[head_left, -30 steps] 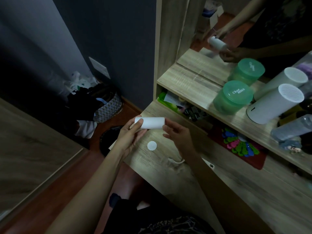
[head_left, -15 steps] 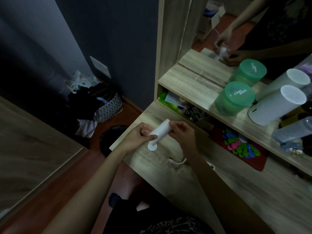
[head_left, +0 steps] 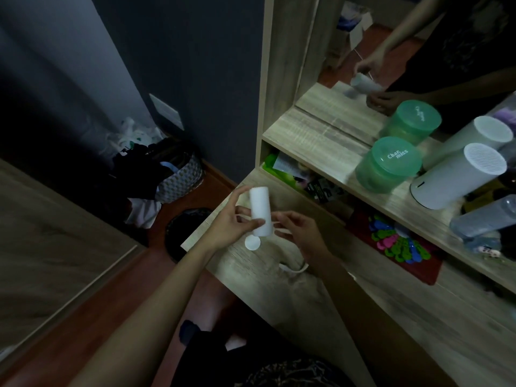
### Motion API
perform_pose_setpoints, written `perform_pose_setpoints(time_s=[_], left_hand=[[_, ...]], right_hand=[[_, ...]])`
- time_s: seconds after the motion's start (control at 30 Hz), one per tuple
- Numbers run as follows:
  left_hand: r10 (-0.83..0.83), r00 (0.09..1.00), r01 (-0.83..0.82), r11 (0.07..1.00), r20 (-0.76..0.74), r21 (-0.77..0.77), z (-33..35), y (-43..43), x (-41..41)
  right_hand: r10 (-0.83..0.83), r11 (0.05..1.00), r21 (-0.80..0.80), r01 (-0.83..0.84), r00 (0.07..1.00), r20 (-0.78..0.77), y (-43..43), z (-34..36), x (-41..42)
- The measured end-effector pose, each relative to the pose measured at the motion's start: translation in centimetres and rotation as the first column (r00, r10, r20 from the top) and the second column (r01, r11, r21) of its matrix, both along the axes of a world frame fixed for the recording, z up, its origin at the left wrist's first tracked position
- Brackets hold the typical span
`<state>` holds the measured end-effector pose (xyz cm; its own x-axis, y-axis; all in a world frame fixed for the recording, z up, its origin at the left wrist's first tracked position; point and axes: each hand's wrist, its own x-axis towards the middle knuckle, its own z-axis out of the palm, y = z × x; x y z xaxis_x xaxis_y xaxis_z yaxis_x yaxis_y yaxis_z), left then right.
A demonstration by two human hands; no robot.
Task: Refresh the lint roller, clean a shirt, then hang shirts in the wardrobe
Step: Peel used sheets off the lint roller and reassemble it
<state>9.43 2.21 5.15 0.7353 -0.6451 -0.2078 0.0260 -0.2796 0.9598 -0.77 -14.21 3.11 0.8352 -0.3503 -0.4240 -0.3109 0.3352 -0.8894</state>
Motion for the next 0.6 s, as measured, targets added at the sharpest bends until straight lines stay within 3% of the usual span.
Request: perform_pose_setpoints(time_s=[0.17, 0.23, 0.4, 0.53, 0.6], left_hand=[[0.214, 0.976, -0.216, 0.973, -0.027, -0.079, -1.2, 0.2, 0.1], [0.277, 0.958, -0.281, 0.958, -0.07, -0.06, -1.7, 0.4, 0.1], [0.369, 0.928, -0.372, 0.927, -0.057, -0.056, -1.8, 0.5, 0.4], [0.425, 0.873, -0.453, 0.889, -0.24, -0.072, -2.1, 1.3, 0.7], [0.475, 0.828, -0.514, 0.856, -0.298, -0.063, -2.7, 2.1, 0.9]], right_hand=[[0.071, 0.969, 0.237, -0.072, 0.997, 0.013, 0.9, -1.0, -0.2], [0.039, 0.968, 0.248, -0.041, 0.999, 0.011, 1.2, -1.2, -0.3], [-0.02, 0.998, 0.063, 0.024, 0.998, -0.065, 1.3, -1.7, -0.2], [0.006, 1.0, -0.008, -0.006, 0.998, -0.066, 1.0, -2.4, 0.6], [0.05, 0.972, -0.223, -0.069, 0.995, -0.088, 1.1, -3.1, 0.7]])
